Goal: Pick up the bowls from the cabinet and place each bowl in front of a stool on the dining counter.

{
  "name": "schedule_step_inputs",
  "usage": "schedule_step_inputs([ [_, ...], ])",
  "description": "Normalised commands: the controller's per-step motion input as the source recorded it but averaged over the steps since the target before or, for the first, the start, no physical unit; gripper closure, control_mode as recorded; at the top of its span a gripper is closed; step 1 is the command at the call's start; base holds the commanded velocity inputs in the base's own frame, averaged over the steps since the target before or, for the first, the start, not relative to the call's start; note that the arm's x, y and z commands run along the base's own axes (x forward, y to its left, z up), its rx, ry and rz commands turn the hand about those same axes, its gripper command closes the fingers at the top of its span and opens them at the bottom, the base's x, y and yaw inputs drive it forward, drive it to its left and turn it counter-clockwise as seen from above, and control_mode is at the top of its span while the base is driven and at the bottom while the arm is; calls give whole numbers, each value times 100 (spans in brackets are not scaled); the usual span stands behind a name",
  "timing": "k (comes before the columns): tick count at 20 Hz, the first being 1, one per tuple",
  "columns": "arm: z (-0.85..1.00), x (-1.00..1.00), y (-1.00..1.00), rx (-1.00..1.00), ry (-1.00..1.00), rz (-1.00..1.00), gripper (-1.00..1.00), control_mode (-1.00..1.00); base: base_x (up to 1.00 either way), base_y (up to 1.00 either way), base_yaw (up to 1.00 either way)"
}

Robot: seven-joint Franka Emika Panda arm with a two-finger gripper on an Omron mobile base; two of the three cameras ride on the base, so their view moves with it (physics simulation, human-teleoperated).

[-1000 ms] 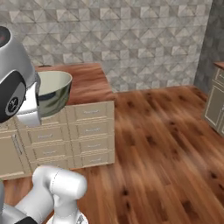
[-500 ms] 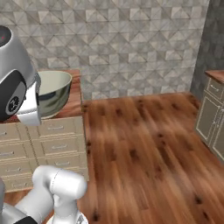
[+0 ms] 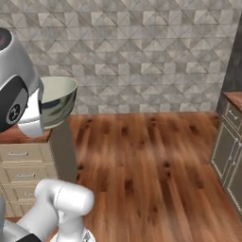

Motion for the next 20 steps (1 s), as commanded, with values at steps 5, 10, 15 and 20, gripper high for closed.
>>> schedule_step_inputs([
  [5,0,0,0,0,0,0,100,100,90,-100,35],
  [10,0,0,0,0,0,0,100,100,98,-95,40],
  [15,0,0,0,0,0,0,100,100,100,-84,46],
  [20,0,0,0,0,0,0,100,100,100,-73,48],
])
